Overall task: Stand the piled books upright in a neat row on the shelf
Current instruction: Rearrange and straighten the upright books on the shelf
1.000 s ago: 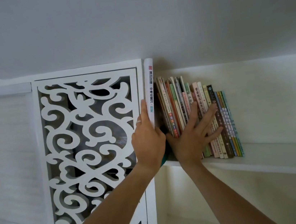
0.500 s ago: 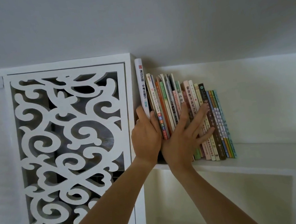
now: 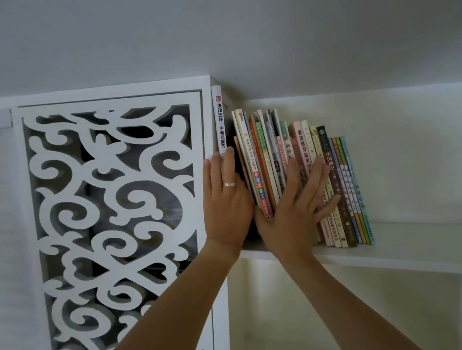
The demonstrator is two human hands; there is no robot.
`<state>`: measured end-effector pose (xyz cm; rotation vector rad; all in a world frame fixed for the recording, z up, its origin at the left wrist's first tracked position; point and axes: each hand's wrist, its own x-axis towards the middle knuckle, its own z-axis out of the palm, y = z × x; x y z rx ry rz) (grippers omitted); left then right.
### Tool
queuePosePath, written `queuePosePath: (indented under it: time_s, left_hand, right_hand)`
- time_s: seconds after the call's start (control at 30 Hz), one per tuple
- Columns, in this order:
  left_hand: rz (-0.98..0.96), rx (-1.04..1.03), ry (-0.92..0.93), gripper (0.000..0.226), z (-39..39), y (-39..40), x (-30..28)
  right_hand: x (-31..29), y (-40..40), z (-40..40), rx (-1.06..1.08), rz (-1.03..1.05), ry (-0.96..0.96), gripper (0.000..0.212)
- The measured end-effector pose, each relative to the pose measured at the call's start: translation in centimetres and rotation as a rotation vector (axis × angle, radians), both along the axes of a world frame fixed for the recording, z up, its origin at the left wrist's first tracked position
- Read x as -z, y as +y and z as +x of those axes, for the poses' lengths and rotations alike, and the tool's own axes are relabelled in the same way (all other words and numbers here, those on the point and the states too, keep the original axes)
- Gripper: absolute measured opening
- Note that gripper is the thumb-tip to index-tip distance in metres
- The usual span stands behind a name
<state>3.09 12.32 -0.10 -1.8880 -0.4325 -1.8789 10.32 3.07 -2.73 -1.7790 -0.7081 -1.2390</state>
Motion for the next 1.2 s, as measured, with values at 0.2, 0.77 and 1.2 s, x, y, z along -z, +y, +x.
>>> queuePosePath:
  time_s: [0.2,0.77,1.2]
  left_hand:
    - [-0.111,0.033,0.032,0.046,-0.1,-0.7,1.2]
    - [-0.365,0.469,-0.156,0.027,-3.1,-4.7,1.1]
    - [-0.085,0.690,-0.107,0.018,-2.1,-14.9,0.4]
  right_hand:
    - [0.4,-1.5,0.6,-0.049,-0.077,-0.018,0.107]
    - [0.8,-1.2,0.3,0.036,-0.204,-0.020,0.097]
    - [-3.9,-11.4,-2.4,-1.268,0.341,0.337,0.057]
